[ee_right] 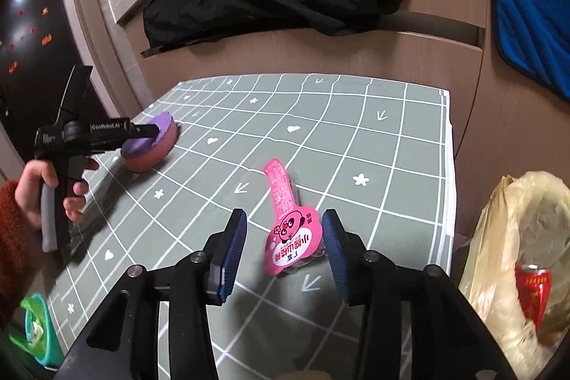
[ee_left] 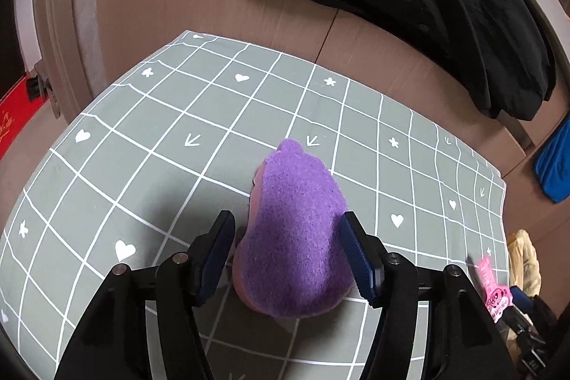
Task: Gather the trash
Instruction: 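Grasp the purple-pink sponge with the left gripper while the right grasps the pink packet, then carry the sponge and pink packet over the trash bin with both grippers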
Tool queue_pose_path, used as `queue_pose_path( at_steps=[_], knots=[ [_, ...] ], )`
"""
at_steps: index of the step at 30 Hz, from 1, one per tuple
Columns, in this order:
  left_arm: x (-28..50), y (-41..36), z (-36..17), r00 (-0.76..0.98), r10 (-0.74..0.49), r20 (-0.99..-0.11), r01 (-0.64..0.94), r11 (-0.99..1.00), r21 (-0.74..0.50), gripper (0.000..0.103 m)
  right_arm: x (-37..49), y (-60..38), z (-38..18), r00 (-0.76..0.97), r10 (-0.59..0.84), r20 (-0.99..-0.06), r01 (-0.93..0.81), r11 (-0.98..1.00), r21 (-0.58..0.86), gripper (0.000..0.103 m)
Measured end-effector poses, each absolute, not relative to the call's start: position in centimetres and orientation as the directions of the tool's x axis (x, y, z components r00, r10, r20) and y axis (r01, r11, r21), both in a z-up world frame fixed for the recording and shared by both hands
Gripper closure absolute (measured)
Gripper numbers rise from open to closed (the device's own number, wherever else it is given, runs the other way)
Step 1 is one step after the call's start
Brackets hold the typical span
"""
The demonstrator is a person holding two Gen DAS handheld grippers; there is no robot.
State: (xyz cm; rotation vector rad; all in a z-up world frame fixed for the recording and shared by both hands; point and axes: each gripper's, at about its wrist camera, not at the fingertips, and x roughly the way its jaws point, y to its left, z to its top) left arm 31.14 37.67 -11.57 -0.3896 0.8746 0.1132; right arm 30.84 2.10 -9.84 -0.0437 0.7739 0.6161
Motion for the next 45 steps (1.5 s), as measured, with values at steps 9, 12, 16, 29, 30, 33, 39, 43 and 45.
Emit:
queue_pose_path(
  at_steps=[9,12,16,29,30,33,39,43,45],
  knots=[
    [31.0,38.3,-12.1,0.618,-0.113,-0.778,-0.323,0.866,-0.382,0.039,32.1,2.5,-10.7,0.483,0.527,-0.699,-0.592,0.785,0.183,0.059],
    [31.0,38.3,-12.1,0.607,-0.109,-0.787,-0.346,0.855,-0.386,0.036,33.0,3.0,-11.3,0.463,0.515,-0.722,-0.585,0.789,0.187,0.059],
    [30.9,38.5,-12.2,0.606,-0.119,-0.786,-0.366,0.836,-0.409,0.037,33.7,4.0,-12.3,0.448,0.486,-0.751,-0.591,0.791,0.159,0.059],
    [28.0,35.5,-8.9,0.699,-0.05,-0.714,-0.288,0.894,-0.344,0.073,32.5,3.0,-9.4,0.485,0.564,-0.669,-0.607,0.767,0.207,0.09],
    [27.5,34.7,-8.5,0.708,-0.044,-0.705,-0.268,0.906,-0.326,0.073,32.3,3.0,-9.1,0.49,0.564,-0.665,-0.607,0.768,0.205,0.09],
    [26.5,32.8,-7.6,0.727,-0.034,-0.686,-0.214,0.938,-0.273,0.074,31.8,2.8,-8.5,0.498,0.562,-0.66,-0.605,0.771,0.199,0.09],
    [23.3,27.9,-5.4,0.779,0.006,-0.627,-0.125,0.982,-0.145,0.074,30.9,1.5,-7.8,0.524,0.554,-0.647,-0.589,0.784,0.195,0.09],
    [22.1,25.0,-4.1,0.806,0.021,-0.592,-0.094,0.991,-0.094,0.074,30.7,0.5,-7.4,0.543,0.546,-0.638,-0.57,0.797,0.197,0.09],
    [21.8,23.9,-3.6,0.814,0.027,-0.581,-0.087,0.993,-0.075,0.074,30.6,0.0,-7.1,0.552,0.546,-0.63,-0.562,0.802,0.201,0.09]
  ],
)
